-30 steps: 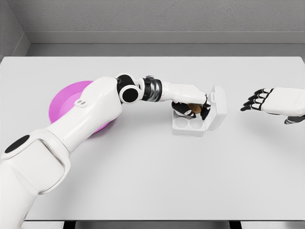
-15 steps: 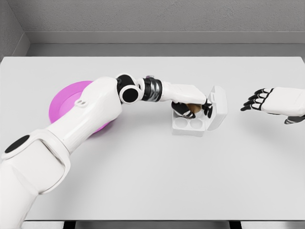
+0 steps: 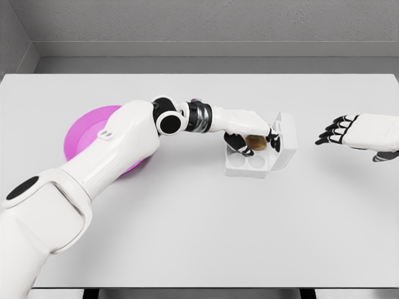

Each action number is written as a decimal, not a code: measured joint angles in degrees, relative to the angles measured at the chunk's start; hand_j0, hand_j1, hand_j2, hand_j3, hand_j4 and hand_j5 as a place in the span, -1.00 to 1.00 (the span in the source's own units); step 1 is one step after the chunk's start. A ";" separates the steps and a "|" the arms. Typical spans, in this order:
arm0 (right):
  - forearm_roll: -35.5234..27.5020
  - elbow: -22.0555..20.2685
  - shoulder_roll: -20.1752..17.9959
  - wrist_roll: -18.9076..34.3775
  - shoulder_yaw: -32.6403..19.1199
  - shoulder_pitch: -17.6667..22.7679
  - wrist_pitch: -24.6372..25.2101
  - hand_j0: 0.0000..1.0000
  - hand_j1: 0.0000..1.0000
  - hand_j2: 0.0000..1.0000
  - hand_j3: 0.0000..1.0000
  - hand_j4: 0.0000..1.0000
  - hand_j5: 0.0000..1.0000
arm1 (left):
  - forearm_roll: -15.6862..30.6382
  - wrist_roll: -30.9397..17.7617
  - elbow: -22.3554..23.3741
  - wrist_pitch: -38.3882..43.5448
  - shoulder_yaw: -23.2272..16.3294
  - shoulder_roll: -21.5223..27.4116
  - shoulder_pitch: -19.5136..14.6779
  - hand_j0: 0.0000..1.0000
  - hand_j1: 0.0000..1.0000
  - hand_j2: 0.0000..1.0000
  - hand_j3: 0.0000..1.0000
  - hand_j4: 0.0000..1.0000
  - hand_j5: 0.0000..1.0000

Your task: Pack egg into the box and close the box lid

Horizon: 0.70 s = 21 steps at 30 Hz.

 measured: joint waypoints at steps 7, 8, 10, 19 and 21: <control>0.01 -0.02 -0.07 0.00 0.00 0.00 0.00 1.00 1.00 1.00 1.00 1.00 1.00 | 0.21 0.00 0.04 0.00 0.02 0.00 -0.09 0.45 0.45 0.45 0.45 0.45 0.45; 0.01 -0.03 -0.08 0.00 0.00 0.09 0.00 1.00 1.00 1.00 1.00 1.00 1.00 | 0.24 0.00 0.05 0.00 0.02 0.00 -0.09 0.45 0.45 0.45 0.45 0.45 0.45; 0.01 -0.03 -0.08 0.00 0.00 0.00 0.00 1.00 1.00 1.00 1.00 1.00 1.00 | 0.26 0.00 0.17 0.00 0.06 0.00 -0.09 0.45 0.45 0.45 0.45 0.45 0.45; 0.01 -0.03 -0.08 0.00 0.00 0.09 0.00 1.00 1.00 1.00 1.00 1.00 1.00 | 0.30 -0.12 0.34 0.00 0.20 0.00 -0.53 0.37 0.37 0.37 0.37 0.37 0.37; 0.01 -0.03 -0.08 0.00 0.00 0.09 0.00 1.00 1.00 1.00 1.00 1.00 1.00 | 0.30 -0.15 0.39 0.00 0.36 0.00 -0.53 0.37 0.37 0.37 0.37 0.37 0.37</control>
